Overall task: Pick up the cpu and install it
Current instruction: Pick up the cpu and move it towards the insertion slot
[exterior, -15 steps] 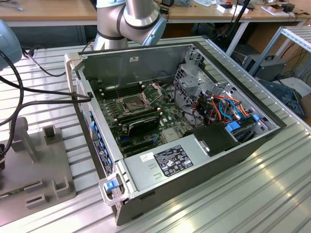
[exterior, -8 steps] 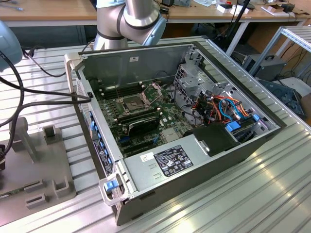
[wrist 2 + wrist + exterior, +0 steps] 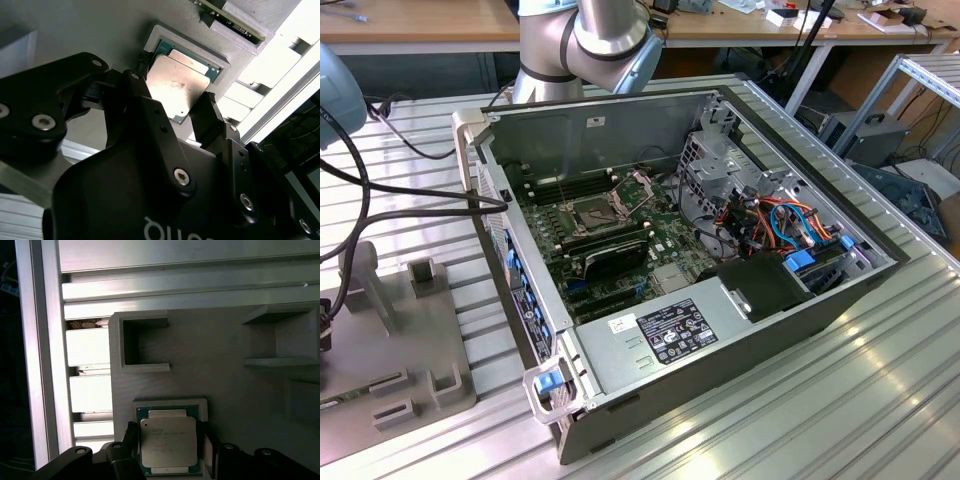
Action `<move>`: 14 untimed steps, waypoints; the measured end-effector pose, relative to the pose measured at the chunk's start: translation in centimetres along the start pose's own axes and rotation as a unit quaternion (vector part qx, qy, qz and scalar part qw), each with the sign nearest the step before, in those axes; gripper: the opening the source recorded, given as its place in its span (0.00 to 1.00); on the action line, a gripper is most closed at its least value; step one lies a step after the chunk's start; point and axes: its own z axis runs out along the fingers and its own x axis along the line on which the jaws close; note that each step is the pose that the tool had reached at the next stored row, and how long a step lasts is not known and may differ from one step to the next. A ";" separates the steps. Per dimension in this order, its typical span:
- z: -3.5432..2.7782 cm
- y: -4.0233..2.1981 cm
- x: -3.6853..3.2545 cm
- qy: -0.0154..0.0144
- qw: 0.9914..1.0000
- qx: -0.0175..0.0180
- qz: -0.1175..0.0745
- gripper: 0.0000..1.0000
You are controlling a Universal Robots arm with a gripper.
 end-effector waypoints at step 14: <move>-0.28 0.01 0.01 0.000 1.000 0.000 0.000 0.60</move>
